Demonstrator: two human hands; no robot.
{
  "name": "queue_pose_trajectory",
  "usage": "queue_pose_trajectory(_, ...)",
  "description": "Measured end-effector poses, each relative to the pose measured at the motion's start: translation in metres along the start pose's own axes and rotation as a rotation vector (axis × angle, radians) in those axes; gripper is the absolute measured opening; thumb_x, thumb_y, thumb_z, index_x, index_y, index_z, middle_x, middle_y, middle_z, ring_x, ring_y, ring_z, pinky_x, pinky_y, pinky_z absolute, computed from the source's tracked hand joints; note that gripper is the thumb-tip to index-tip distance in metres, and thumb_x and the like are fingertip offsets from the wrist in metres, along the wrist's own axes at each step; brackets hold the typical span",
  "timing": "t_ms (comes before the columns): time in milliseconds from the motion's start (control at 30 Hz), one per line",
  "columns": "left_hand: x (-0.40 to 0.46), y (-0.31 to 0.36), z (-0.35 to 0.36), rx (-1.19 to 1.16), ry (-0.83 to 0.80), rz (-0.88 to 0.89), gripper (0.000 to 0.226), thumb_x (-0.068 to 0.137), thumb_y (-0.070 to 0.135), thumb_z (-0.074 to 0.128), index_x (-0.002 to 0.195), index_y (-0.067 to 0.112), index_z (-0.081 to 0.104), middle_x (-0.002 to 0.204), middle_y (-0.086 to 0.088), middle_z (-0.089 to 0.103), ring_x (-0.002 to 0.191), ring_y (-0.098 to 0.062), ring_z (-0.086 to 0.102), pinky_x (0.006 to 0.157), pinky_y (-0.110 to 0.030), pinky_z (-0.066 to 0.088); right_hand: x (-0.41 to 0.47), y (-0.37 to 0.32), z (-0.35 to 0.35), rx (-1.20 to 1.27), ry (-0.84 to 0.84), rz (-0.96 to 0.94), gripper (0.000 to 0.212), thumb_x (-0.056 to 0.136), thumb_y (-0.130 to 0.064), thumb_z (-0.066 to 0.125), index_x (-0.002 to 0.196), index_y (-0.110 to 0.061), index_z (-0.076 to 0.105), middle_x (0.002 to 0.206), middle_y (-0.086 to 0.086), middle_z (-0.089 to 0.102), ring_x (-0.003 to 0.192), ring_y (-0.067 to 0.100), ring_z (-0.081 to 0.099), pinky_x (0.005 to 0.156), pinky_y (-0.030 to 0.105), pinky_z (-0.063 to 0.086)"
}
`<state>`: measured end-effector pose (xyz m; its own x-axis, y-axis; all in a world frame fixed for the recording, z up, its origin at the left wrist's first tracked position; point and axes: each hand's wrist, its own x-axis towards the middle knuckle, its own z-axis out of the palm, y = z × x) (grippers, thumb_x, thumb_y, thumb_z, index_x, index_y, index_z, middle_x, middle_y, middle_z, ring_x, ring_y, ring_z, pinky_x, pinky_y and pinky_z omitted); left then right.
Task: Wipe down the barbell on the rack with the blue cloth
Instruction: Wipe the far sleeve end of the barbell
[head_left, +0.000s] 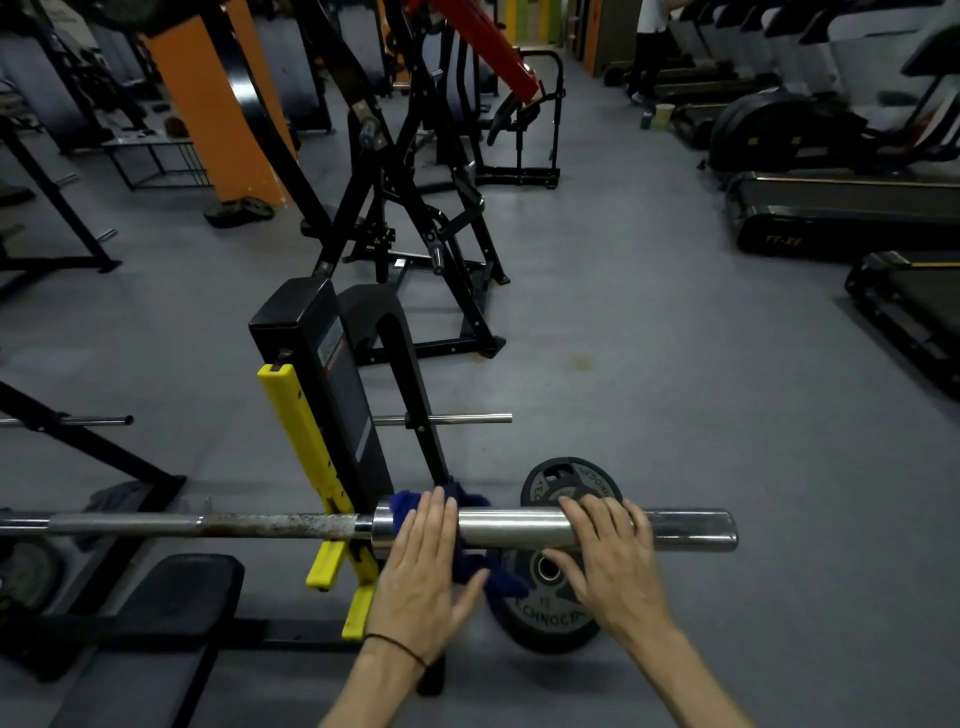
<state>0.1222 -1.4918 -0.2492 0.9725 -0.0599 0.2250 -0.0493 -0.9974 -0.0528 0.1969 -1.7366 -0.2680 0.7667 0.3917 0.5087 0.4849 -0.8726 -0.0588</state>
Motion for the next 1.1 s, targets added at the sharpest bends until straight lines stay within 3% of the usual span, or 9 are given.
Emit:
queue_pose_trajectory(100, 0.008, 0.034, -0.002, -0.117, -0.036, -0.133, 0.101, 0.094, 0.077, 0.025, 0.156, -0.002, 0.024, 0.166, -0.021, 0.017, 0.153, -0.036, 0.018, 0.12, -0.05, 0.016, 0.001, -0.001, 0.004, -0.015, 0.003, 0.01, 0.061, 0.096, -0.06, 0.046, 0.134, -0.015, 0.062, 0.124, 0.006, 0.06, 0.116, 0.029, 0.056, 0.11, 0.052, 0.036)
queue_pose_trajectory(200, 0.015, 0.09, -0.001, -0.148, -0.014, 0.069, 0.103, 0.094, 0.079, 0.031, 0.156, -0.002, 0.025, 0.166, -0.021, 0.016, 0.153, -0.037, 0.018, 0.119, -0.048, 0.016, 0.0, 0.0, 0.008, -0.034, 0.021, -0.004, 0.058, 0.093, -0.056, 0.047, 0.133, -0.015, 0.062, 0.124, 0.007, 0.059, 0.112, 0.031, 0.059, 0.107, 0.051, 0.036)
queue_pose_trajectory(300, 0.012, 0.059, -0.002, -0.091, 0.012, 0.137, 0.097, 0.095, 0.077, 0.034, 0.159, 0.005, 0.022, 0.169, -0.013, 0.012, 0.155, -0.028, 0.018, 0.121, -0.043, 0.015, 0.001, 0.005, 0.004, -0.019, 0.026, -0.028, 0.059, 0.095, -0.058, 0.045, 0.134, -0.016, 0.062, 0.123, 0.007, 0.061, 0.111, 0.029, 0.059, 0.106, 0.05, 0.037)
queue_pose_trajectory(400, -0.001, 0.004, 0.0, -0.068, 0.035, 0.0, 0.094, 0.097, 0.075, 0.029, 0.16, 0.006, 0.019, 0.169, -0.012, 0.013, 0.155, -0.026, 0.016, 0.122, -0.042, 0.014, 0.002, 0.003, 0.001, -0.003, 0.029, -0.027, 0.06, 0.096, -0.061, 0.044, 0.132, -0.016, 0.061, 0.121, 0.005, 0.061, 0.111, 0.027, 0.058, 0.106, 0.049, 0.037)
queue_pose_trajectory(500, 0.008, 0.029, -0.002, -0.126, -0.021, -0.141, 0.099, 0.096, 0.077, 0.025, 0.157, -0.001, 0.022, 0.166, -0.019, 0.016, 0.154, -0.034, 0.017, 0.122, -0.047, 0.014, 0.005, 0.0, -0.001, -0.007, 0.03, -0.028, 0.059, 0.095, -0.059, 0.044, 0.131, -0.015, 0.06, 0.119, 0.005, 0.061, 0.107, 0.027, 0.058, 0.104, 0.049, 0.037)
queue_pose_trajectory(633, 0.02, 0.087, 0.004, -0.128, -0.017, 0.073, 0.1, 0.095, 0.078, 0.032, 0.157, -0.001, 0.026, 0.167, -0.018, 0.017, 0.154, -0.033, 0.018, 0.121, -0.047, 0.014, 0.013, 0.005, -0.006, -0.022, -0.062, -0.06, 0.062, 0.098, -0.061, 0.04, 0.133, -0.014, 0.06, 0.109, 0.005, 0.065, 0.095, 0.026, 0.061, 0.091, 0.047, 0.046)
queue_pose_trajectory(800, -0.003, 0.008, 0.003, -0.067, 0.052, -0.035, 0.093, 0.098, 0.074, 0.026, 0.159, 0.003, 0.022, 0.168, -0.013, 0.014, 0.155, -0.027, 0.017, 0.125, -0.041, 0.009, 0.031, 0.013, -0.014, 0.052, -0.173, -0.024, 0.072, 0.101, -0.069, 0.026, 0.133, -0.014, 0.059, 0.104, -0.001, 0.067, 0.087, 0.021, 0.062, 0.08, 0.041, 0.05)
queue_pose_trajectory(967, -0.002, 0.037, 0.009, -0.107, 0.001, -0.159, 0.104, 0.094, 0.078, 0.024, 0.157, -0.004, 0.018, 0.167, -0.023, 0.011, 0.154, -0.037, 0.013, 0.122, -0.049, 0.012, 0.004, 0.012, -0.009, 0.143, -0.018, -0.019, 0.057, 0.093, -0.063, 0.055, 0.122, -0.014, 0.059, 0.122, 0.005, 0.056, 0.117, 0.024, 0.054, 0.113, 0.058, 0.036)
queue_pose_trajectory(1100, 0.014, 0.084, 0.006, -0.116, -0.001, -0.037, 0.103, 0.094, 0.079, 0.027, 0.159, 0.0, 0.017, 0.168, -0.019, 0.01, 0.155, -0.035, 0.012, 0.121, -0.049, 0.013, 0.002, 0.017, -0.004, 0.111, -0.004, -0.048, 0.069, 0.069, -0.038, 0.089, 0.126, -0.016, 0.058, 0.12, 0.006, 0.059, 0.114, 0.027, 0.056, 0.118, 0.049, 0.028)
